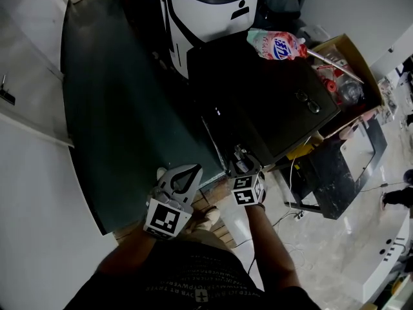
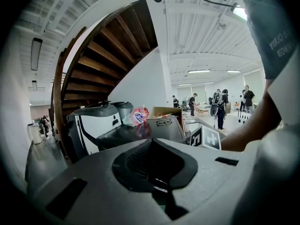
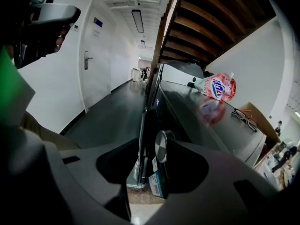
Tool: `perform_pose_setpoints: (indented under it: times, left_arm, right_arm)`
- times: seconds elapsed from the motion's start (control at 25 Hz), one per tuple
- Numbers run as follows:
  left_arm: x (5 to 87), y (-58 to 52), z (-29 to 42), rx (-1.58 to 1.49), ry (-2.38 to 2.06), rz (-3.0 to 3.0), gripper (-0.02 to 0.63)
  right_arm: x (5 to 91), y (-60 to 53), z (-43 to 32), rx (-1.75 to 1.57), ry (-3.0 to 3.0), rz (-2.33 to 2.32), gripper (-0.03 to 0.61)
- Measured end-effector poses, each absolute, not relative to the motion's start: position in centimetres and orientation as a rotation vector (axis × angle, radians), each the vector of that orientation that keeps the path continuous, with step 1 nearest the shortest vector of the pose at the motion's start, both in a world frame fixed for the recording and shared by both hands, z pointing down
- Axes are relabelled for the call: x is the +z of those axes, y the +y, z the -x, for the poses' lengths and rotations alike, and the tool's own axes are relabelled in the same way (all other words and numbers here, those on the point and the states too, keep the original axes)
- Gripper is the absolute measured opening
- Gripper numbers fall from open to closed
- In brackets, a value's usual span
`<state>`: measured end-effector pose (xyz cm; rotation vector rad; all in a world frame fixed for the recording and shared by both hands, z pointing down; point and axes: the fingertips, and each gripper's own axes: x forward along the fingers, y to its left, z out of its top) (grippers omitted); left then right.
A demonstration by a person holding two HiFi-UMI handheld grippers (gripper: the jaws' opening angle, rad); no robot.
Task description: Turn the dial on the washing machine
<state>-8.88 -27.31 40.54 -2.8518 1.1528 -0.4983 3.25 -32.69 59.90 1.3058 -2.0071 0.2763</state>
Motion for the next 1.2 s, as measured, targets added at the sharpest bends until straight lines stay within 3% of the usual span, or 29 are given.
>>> perform_pose_setpoints:
  times: [0.8, 1.2]
  left_arm:
    - [40.7, -27.6, 8.5, -0.516, 1.188, 2.88, 0.003]
    - [40.7, -28.5, 7.7, -0.532, 1.174, 2.87, 0.003]
  right_arm:
    - [62.1, -32.2, -2.4, 0.331, -1.994, -1.212, 0.172]
    - [59.5, -34.3, -2.1, 0.189, -2.036, -1.265, 0.178]
